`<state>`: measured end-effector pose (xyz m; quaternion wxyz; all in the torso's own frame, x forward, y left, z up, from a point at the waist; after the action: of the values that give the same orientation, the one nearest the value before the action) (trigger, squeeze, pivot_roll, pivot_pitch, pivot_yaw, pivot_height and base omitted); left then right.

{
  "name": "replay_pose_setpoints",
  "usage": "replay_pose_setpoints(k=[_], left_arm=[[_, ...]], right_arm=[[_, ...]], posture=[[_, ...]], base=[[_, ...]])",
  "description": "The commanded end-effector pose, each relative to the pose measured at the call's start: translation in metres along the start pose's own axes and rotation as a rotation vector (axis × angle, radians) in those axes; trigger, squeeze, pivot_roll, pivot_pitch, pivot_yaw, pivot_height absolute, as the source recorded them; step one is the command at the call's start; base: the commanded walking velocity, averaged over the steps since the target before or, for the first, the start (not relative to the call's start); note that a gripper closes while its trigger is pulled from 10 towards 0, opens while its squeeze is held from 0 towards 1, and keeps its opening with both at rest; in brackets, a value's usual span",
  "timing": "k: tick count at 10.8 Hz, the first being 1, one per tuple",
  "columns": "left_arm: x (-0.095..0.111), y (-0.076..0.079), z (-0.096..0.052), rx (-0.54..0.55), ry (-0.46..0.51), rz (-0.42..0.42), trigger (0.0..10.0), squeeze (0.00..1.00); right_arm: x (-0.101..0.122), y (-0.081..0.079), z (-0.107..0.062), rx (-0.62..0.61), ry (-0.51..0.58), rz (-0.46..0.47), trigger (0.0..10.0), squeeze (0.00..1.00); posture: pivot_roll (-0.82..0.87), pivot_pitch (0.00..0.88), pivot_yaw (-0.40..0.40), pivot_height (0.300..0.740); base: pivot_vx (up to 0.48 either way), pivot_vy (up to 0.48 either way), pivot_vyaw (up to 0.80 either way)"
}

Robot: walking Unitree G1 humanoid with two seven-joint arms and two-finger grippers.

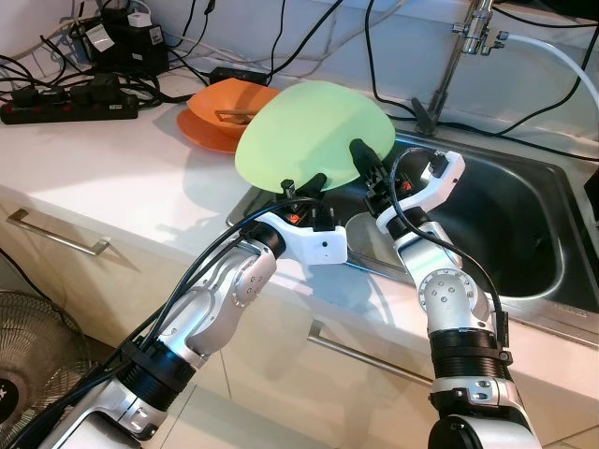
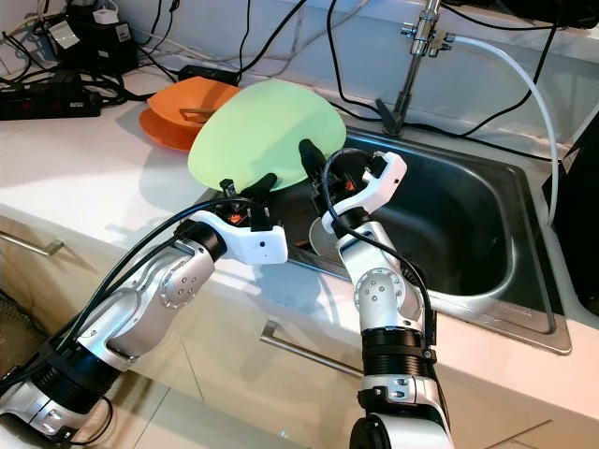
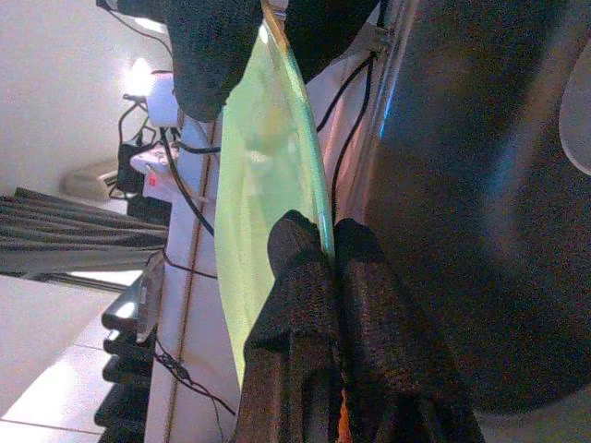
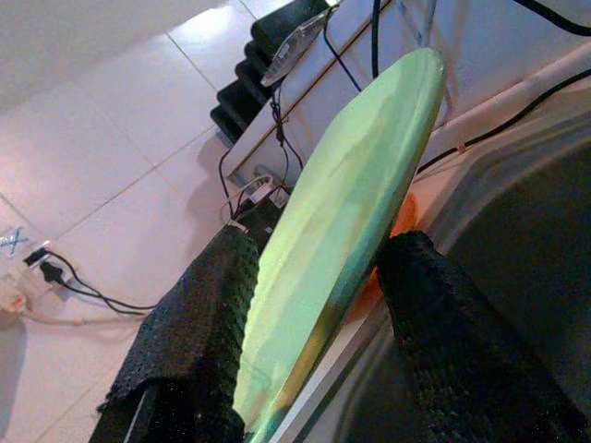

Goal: Kitchen organization

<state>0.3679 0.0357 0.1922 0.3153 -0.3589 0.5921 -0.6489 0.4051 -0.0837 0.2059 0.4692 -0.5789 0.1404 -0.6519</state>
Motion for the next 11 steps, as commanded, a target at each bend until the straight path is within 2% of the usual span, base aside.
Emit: replay_pose_setpoints(k=[1, 7, 8, 10, 11], left_arm=[[0.011, -0.013, 0.002, 0.038, 0.049, 0.018, 10.0, 0.00], [0.016, -0.015, 0.001, 0.053, 0.073, 0.023, 10.0, 0.00], [0.016, -0.015, 0.001, 0.051, 0.077, 0.013, 10.0, 1.00], [0.016, -0.014, 0.001, 0.046, 0.077, 0.000, 10.0, 1.00], [0.016, -0.014, 0.001, 0.047, 0.080, -0.007, 10.0, 1.00]], right_arm=[[0.005, -0.006, 0.005, 0.015, 0.012, -0.011, 0.0, 0.00], [0.004, -0.003, 0.005, 0.004, 0.010, -0.007, 0.0, 0.00], [0.004, -0.003, 0.005, 0.004, 0.010, -0.006, 0.0, 0.00], [0.006, 0.000, 0.006, -0.017, 0.025, 0.007, 0.0, 0.00], [0.016, 0.006, 0.007, -0.062, 0.080, 0.038, 0.0, 0.00]], posture=[[0.26, 0.000, -0.051, 0.740], [0.25, 0.000, -0.052, 0.740], [0.25, 0.000, -0.053, 0.740], [0.25, 0.000, -0.053, 0.740], [0.26, 0.000, -0.054, 0.740]], base=[[0.000, 0.000, 0.00], [0.000, 0.000, 0.00], [0.000, 0.000, 0.00], [0.000, 0.000, 0.00], [0.000, 0.000, 0.00]])
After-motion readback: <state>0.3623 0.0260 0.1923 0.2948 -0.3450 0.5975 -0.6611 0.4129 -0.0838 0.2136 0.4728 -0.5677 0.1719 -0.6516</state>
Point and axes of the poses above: a point about 5 cm out from each wrist's last joint towards the gripper, its own z axis pointing out of the wrist towards the gripper, its own x axis along the axis of the wrist's last joint, y = z × x, the point moved 6 cm from there along z, pointing out of the wrist towards the gripper, and after that the axes turned 3 degrees about z, right-handed, at the moved point
